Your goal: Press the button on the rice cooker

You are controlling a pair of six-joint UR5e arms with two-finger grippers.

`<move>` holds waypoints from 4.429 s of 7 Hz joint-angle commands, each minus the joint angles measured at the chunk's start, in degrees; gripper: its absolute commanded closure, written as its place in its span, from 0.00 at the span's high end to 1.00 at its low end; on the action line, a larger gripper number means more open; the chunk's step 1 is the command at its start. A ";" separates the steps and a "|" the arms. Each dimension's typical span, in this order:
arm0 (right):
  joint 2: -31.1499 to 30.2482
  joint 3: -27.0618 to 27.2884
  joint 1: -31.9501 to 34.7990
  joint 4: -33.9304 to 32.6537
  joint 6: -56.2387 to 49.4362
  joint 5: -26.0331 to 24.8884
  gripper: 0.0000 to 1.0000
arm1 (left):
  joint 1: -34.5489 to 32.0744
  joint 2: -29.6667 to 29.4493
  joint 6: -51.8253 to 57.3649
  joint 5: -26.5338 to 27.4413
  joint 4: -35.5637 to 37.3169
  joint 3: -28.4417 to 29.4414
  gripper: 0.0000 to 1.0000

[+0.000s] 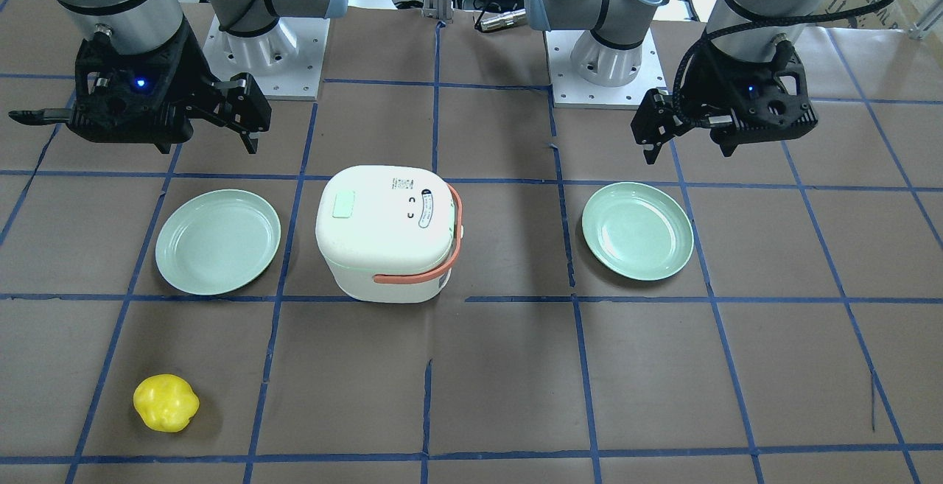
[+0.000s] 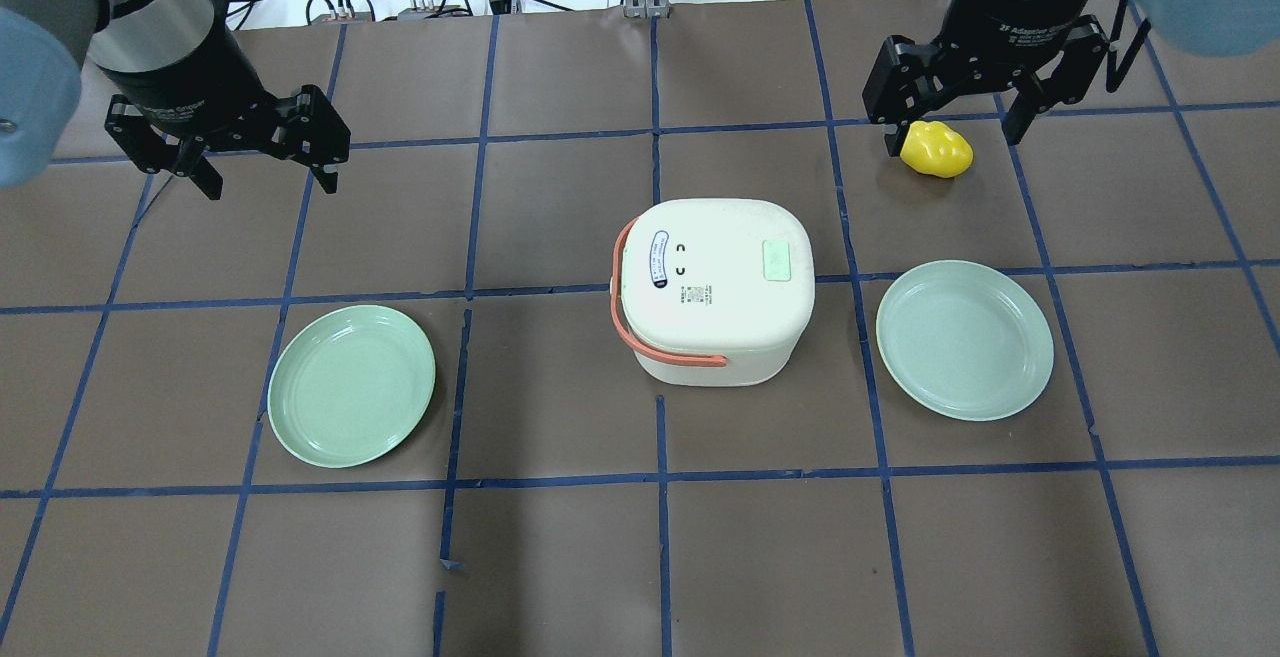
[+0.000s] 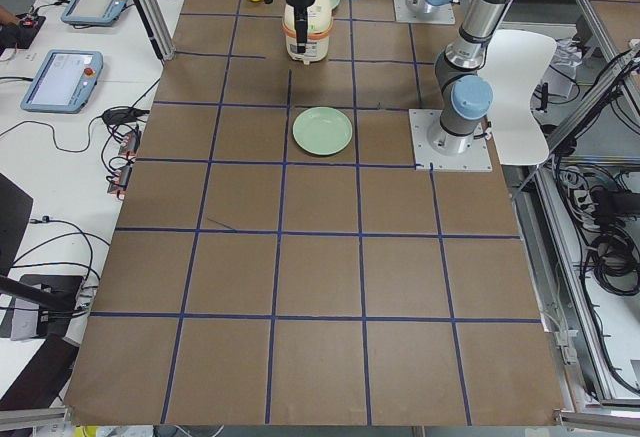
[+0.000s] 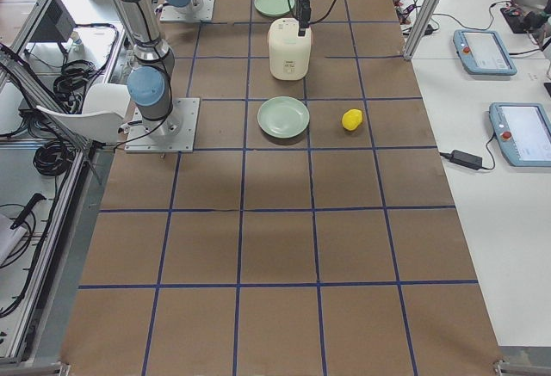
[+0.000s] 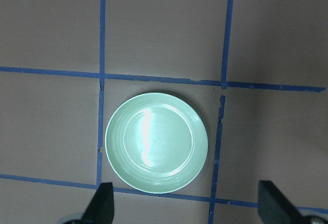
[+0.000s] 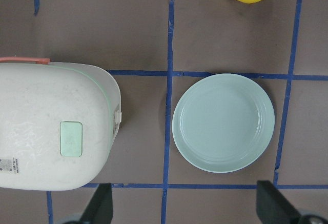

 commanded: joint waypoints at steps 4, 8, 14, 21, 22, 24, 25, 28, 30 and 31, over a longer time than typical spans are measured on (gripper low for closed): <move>-0.19 0.35 0.00 -0.04 -0.39 0.09 1.00 | 0.00 0.00 0.00 0.00 0.00 0.00 1.00; -0.19 0.35 -0.09 -0.13 -0.22 0.09 1.00 | 0.00 0.00 0.00 0.00 0.00 0.00 1.00; -0.19 0.09 -0.09 -0.04 0.22 2.90 1.00 | 0.00 0.00 0.00 0.00 0.00 0.00 1.00; -0.36 -0.17 -0.09 -0.04 1.01 2.90 0.99 | 0.00 0.00 0.00 0.00 0.00 0.00 1.00; -0.36 -0.17 0.00 -0.04 1.01 2.99 0.99 | 0.00 0.00 0.00 0.00 0.00 0.00 1.00; -0.19 -0.52 0.09 -0.21 1.01 2.81 0.79 | 0.00 0.00 0.00 0.00 0.00 0.00 1.00; -0.28 -0.61 0.09 -0.21 1.01 2.99 0.70 | 0.00 0.00 0.00 0.00 0.00 0.00 1.00; 0.34 -2.55 0.70 0.66 4.70 3.42 0.21 | 0.00 0.00 0.00 0.00 0.00 0.00 1.00; 0.86 -2.46 4.20 2.07 10.30 6.06 0.12 | 0.00 0.00 0.00 0.00 0.00 0.00 1.00; 1.91 -2.11 6.57 0.85 11.63 6.15 0.12 | 0.00 0.00 0.00 0.00 0.00 0.00 1.00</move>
